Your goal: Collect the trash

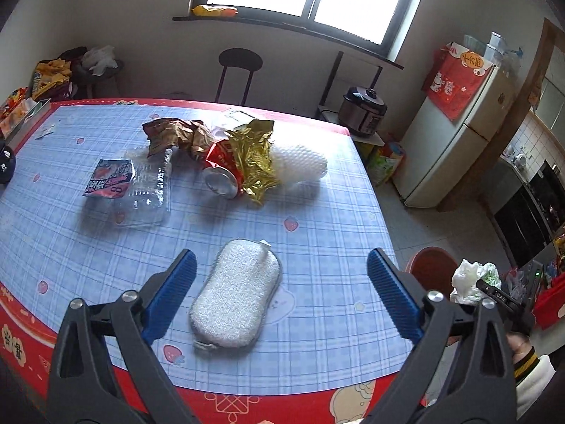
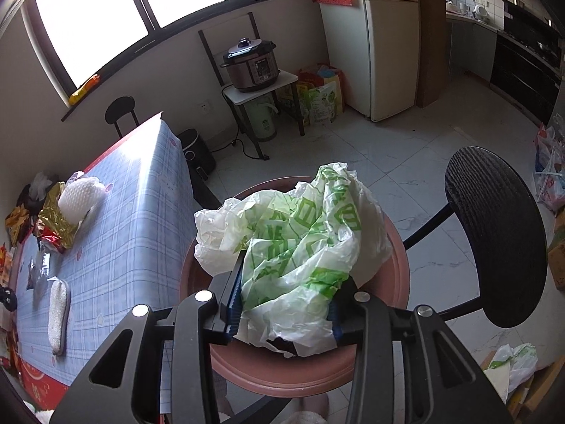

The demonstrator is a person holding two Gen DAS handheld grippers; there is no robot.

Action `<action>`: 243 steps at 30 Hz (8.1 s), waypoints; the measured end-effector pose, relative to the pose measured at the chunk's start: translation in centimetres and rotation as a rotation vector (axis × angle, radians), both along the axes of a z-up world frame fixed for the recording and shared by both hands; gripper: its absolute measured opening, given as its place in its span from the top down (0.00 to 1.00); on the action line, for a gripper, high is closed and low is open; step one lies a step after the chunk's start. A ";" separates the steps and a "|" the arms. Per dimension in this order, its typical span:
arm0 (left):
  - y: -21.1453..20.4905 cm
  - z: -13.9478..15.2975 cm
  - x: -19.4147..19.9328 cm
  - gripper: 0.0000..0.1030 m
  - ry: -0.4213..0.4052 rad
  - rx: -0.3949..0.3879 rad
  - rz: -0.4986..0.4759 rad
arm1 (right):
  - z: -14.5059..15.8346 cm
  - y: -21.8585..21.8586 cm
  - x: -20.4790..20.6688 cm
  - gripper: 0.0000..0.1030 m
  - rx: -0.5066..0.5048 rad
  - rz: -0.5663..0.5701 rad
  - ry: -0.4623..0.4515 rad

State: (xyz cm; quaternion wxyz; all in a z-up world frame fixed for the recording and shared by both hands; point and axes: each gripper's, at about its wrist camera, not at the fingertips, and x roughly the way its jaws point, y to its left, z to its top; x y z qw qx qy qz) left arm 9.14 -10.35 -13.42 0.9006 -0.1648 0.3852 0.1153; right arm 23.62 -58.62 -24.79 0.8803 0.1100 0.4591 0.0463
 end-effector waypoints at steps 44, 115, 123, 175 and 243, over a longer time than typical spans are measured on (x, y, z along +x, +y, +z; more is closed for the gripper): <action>24.4 -3.7 -2.5 0.06 0.030 -0.006 0.165 | 5.5 29.3 0.2 0.05 -0.036 0.332 -0.060; 24.9 -11.5 -3.5 0.91 0.125 -0.228 -0.251 | -4.8 45.7 -4.9 0.32 -0.106 0.531 0.278; 24.7 -11.5 -3.2 0.90 0.134 -0.217 -0.255 | -3.3 45.5 -5.0 0.62 -0.041 0.539 0.275; 25.5 -11.9 -3.7 0.91 0.109 -0.284 -0.181 | -2.1 44.6 -4.5 0.50 -0.030 0.489 0.400; 17.0 -14.1 1.0 0.92 0.218 -0.369 -0.372 | -5.0 45.0 -7.2 0.57 0.178 0.552 0.479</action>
